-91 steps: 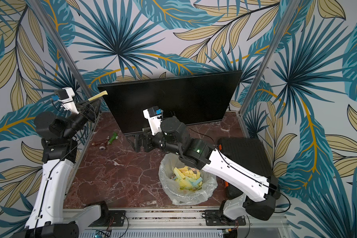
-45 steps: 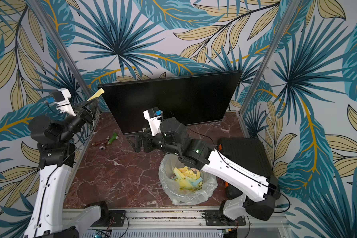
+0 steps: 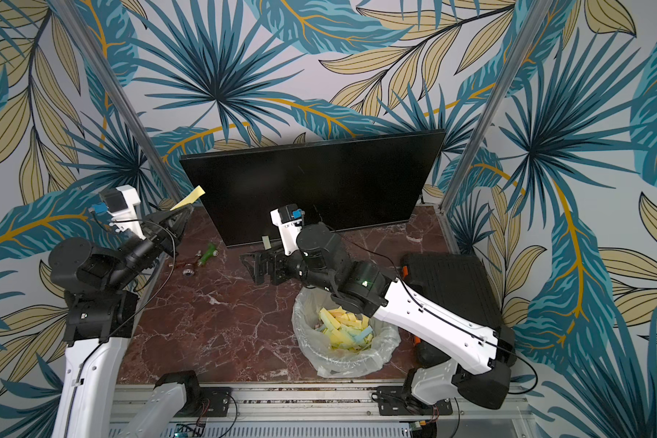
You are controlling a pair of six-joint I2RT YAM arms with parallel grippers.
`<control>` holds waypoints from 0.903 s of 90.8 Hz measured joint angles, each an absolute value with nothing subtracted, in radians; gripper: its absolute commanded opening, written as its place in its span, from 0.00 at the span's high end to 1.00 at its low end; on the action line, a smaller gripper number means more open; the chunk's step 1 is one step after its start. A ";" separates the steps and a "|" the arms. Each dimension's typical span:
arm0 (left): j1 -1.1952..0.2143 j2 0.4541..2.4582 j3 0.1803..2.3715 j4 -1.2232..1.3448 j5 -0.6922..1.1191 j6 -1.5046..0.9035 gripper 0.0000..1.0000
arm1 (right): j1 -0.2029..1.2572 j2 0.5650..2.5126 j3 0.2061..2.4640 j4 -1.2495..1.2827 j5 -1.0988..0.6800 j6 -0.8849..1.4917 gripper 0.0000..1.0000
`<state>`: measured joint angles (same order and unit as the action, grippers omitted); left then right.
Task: Remove the sticky note from the monitor
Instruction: Place the sticky note in the trash bin.
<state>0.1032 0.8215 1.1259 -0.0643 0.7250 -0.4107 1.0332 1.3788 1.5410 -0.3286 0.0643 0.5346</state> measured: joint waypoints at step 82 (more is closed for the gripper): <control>-1.058 1.119 1.058 -0.170 0.124 -0.295 1.00 | 1.034 0.758 1.165 -0.622 0.499 0.600 0.01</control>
